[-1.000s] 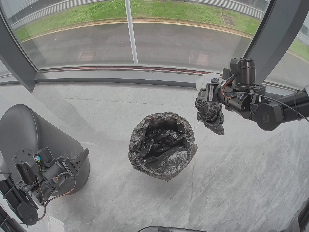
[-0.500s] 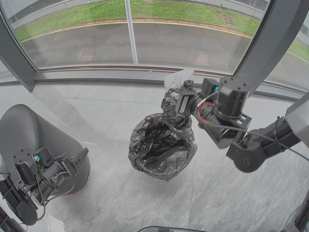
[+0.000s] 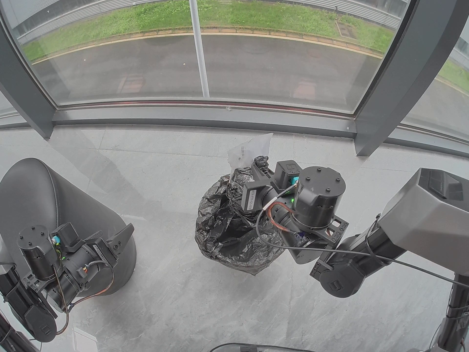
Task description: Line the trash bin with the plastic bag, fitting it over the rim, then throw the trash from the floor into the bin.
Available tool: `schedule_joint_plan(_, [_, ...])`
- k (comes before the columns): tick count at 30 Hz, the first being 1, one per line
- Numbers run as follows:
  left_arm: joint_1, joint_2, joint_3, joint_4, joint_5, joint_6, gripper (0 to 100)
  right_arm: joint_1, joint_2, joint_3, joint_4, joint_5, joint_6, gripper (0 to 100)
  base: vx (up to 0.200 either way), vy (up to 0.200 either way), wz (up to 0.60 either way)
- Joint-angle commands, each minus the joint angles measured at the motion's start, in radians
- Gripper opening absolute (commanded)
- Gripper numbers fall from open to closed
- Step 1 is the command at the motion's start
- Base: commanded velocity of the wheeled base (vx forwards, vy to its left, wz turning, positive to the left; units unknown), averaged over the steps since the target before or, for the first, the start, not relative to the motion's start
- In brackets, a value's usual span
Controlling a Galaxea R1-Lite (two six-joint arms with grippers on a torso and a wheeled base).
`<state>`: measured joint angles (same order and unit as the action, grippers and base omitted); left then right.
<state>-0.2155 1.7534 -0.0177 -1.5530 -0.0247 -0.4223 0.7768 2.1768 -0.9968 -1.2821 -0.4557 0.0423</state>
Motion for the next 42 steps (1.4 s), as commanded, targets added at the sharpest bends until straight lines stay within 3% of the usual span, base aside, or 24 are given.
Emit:
schedule_joint_plan(1, [-0.001, 0.0, 0.018, -0.001, 0.002, -0.001, 100, 0.002, 0.049, 0.001, -0.011, -0.003, -0.015, 0, 0.0, 0.0, 0.0])
schedule_joint_plan(13, [-0.001, 0.006, 0.018, -0.001, 0.002, -0.003, 100, 0.001, 0.11, -0.006, -0.086, -0.003, -0.09, 0, 0.0, 0.0, 0.0])
schedule_joint_plan(14, [-0.001, 0.006, 0.018, -0.001, 0.002, -0.004, 100, 0.001, 0.11, -0.006, -0.086, -0.003, -0.09, 100, 0.0, 0.0, 0.0])
schedule_joint_plan(34, [-0.01, -0.005, 0.018, -0.001, 0.003, -0.003, 100, -0.005, 0.093, -0.022, -0.1, -0.004, -0.088, 100, 0.0, 0.0, 0.0])
schedule_joint_plan(38, [-0.074, -0.1, 0.01, -0.001, 0.078, 0.022, 100, -0.024, 0.052, -0.056, -0.1, -0.069, -0.085, 100, 0.0, 0.0, 0.0])
schedule_joint_plan(42, [-0.15, -0.141, -0.028, 0.001, 0.161, 0.028, 100, -0.051, -0.002, -0.057, -0.097, -0.072, -0.076, 100, 0.0, 0.0, 0.0])
